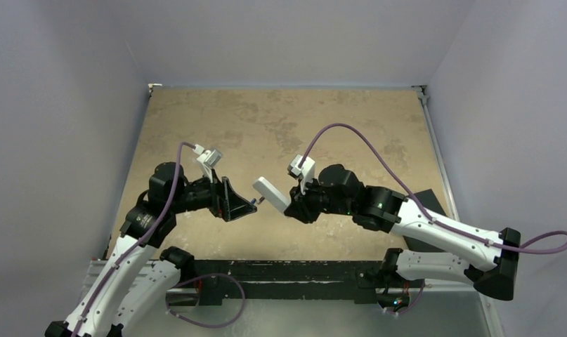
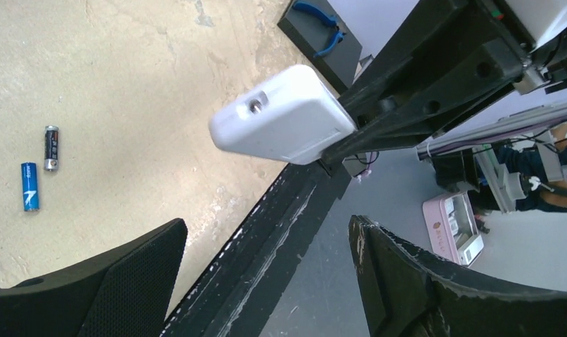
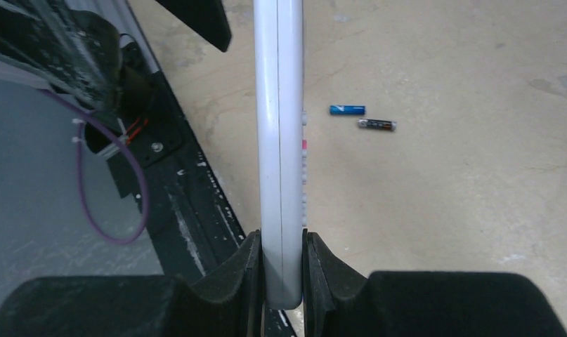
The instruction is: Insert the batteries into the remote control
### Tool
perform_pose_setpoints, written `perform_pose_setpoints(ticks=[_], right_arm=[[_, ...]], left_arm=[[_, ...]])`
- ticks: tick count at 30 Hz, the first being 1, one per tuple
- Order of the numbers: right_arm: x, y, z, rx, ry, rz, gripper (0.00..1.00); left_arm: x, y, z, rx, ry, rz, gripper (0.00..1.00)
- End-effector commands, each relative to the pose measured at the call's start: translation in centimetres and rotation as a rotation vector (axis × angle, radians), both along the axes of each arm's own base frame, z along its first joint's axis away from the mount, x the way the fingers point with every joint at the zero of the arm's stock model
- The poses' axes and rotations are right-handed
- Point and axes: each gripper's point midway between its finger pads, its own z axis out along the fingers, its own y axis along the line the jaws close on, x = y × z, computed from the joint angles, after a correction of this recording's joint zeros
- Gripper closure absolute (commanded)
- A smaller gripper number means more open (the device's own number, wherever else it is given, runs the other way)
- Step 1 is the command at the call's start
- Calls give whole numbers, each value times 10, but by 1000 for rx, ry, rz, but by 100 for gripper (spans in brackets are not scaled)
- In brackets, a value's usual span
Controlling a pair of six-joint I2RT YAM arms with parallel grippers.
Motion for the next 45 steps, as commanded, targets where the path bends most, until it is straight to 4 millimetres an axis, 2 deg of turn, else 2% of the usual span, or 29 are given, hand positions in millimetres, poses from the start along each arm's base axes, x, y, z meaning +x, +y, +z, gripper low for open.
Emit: perform_pose_setpoints(ticks=[1,7,14,22,39,45], right_arm=[[-26,9,19,108,93,146,100],[-50,14,28,176,189,278,100],[-68,21,46,238,236,396,100],[-80,28,54,264,277,494,100],[-85,33,68,292,296,546,100],[-85,33,65,286,298,544,100]], left_arm=[[-1,-2,11,25,-84,-75,14],[-13,-6,22,-12,-108,-152,15],[-40,-12,43,-116,-125,-278,16],[-54,-15,46,-149,-129,-342,29],[-71,-19,45,-157,-139,-412,62],[-69,-19,44,-149,-130,-404,95]])
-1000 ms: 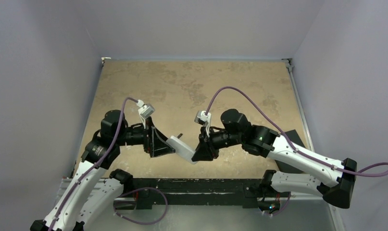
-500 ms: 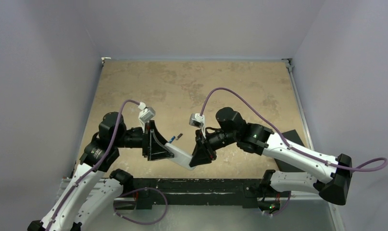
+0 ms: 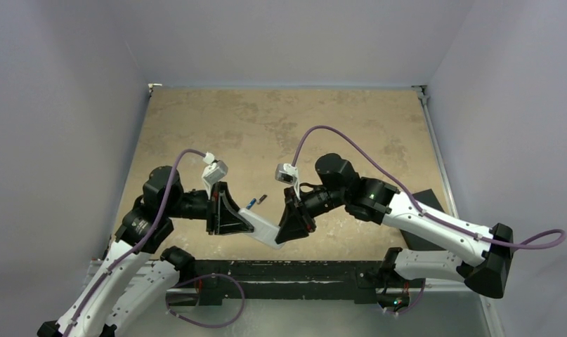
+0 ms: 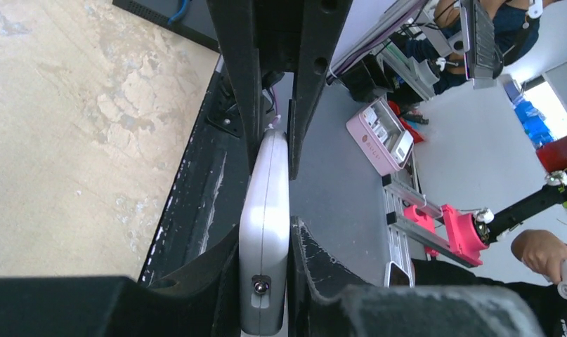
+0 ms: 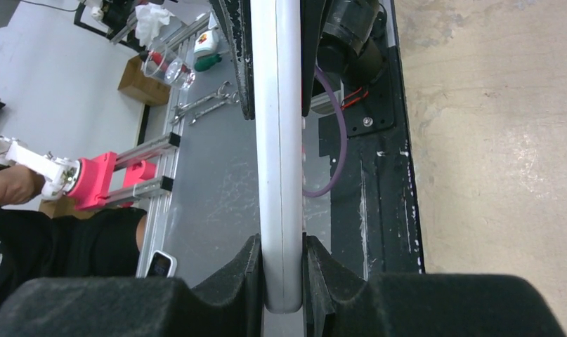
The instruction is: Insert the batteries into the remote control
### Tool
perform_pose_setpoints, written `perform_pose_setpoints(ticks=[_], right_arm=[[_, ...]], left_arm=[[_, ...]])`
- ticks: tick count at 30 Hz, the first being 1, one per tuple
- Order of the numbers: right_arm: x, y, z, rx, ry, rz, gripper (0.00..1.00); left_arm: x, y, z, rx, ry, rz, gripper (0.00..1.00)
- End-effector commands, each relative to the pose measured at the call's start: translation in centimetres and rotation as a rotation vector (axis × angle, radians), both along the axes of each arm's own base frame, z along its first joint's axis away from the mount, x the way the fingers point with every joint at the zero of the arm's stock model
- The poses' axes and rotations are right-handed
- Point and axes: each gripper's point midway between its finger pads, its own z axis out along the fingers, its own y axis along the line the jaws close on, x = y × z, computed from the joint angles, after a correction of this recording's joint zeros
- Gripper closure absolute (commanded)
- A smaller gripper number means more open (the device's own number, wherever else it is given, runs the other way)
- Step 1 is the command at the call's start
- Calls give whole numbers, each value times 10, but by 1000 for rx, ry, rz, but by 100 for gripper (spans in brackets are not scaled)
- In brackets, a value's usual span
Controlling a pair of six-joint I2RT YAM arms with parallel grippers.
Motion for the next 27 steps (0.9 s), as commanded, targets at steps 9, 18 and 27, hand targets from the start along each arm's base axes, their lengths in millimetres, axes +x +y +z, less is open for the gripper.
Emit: perform_pose_setpoints(ticks=[9,18,27], right_arm=[[17,1,25,71,-90,-109,55],[43,-19,18,91,-53,-409,26],[70,-36,14,149,17,-674,25]], left_arm=[[9,0,5,-19,-11,78,100],[25,5,4,-23,6,230,100],[43,10,1,-32,42,361,100]])
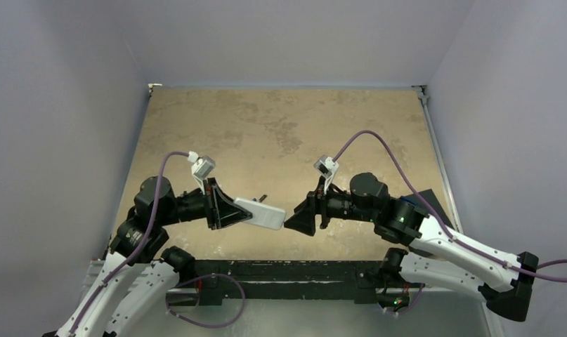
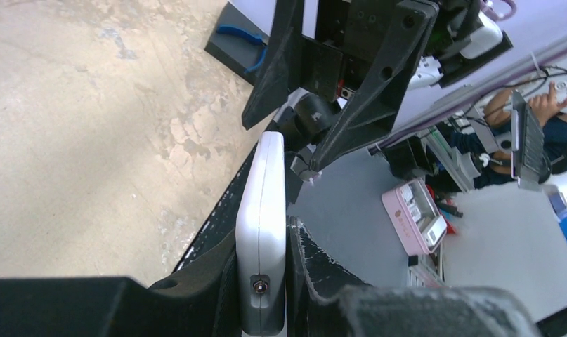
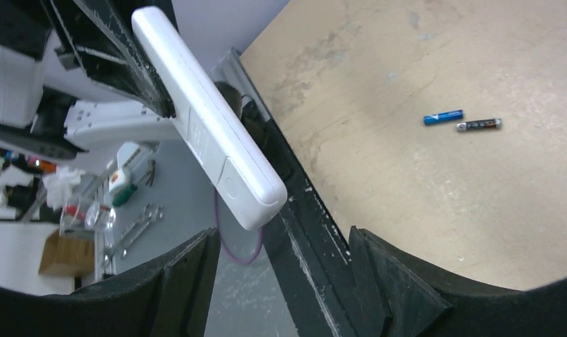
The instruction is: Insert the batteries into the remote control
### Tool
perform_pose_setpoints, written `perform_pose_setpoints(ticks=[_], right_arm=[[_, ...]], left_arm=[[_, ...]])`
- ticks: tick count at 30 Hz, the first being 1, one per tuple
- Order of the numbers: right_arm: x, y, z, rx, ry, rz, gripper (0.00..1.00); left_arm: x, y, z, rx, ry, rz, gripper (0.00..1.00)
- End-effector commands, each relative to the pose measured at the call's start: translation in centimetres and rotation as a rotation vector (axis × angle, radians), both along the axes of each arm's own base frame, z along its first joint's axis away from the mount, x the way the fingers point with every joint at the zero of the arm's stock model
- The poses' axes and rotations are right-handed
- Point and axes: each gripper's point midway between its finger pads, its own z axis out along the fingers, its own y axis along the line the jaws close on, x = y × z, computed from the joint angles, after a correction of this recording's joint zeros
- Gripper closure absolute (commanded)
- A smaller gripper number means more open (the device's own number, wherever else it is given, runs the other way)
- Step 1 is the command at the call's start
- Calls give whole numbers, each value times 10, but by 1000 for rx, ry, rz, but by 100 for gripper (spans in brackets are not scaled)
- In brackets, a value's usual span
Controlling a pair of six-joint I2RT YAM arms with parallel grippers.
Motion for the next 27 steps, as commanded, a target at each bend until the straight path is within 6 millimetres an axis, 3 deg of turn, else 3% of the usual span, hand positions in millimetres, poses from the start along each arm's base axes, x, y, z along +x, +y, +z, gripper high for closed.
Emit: perform_pose_setpoints(ticks=[1,9,27], right_arm=[[22,-2,17,116,24,-166,26],[32,5,16,232,122,-247,29],[54,28,1,231,176,-326,34]], left_arm=[[16,1,-1,-25,10,92,100],[31,7,-9,-42,53,208,100],[47,12,-17,-64,115,320,100]])
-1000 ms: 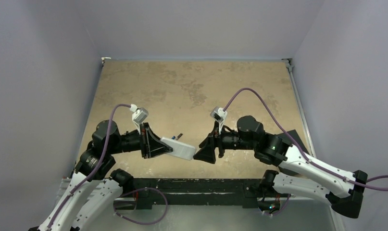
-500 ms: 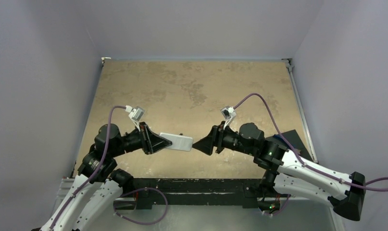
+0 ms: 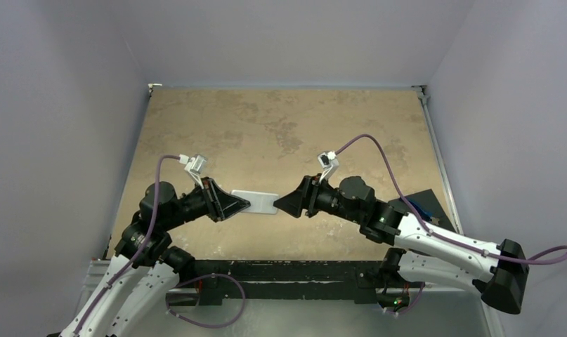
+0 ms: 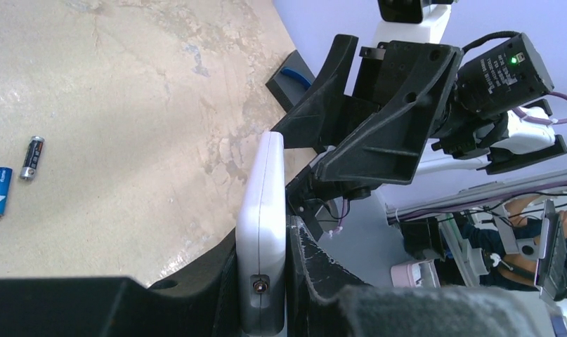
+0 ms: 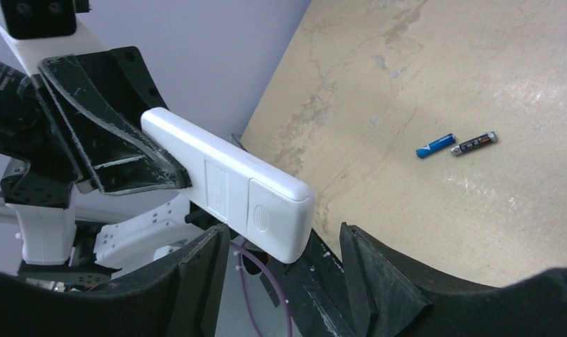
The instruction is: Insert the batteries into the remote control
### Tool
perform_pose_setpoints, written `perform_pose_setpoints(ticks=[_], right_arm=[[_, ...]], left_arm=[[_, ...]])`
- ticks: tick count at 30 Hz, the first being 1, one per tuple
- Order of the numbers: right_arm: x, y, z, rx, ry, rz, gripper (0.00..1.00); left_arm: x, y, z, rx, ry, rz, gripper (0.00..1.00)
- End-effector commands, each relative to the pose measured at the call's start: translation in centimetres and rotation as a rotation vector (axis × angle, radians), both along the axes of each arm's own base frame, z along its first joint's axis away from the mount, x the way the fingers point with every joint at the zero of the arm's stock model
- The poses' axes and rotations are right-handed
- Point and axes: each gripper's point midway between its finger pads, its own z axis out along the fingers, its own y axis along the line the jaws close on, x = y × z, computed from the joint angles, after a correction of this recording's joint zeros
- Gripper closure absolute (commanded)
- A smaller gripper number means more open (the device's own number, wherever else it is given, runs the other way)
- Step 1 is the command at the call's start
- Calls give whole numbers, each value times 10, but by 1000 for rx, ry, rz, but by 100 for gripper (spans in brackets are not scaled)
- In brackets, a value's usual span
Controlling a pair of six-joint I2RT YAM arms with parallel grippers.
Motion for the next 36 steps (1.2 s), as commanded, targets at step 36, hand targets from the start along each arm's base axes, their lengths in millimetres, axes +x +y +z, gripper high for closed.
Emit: perform_pose_setpoints(ticks=[36], right_arm=[[7,18,20,121,-9,-27,53]], left_arm=[[13,-6,12,-107,0,36,100]])
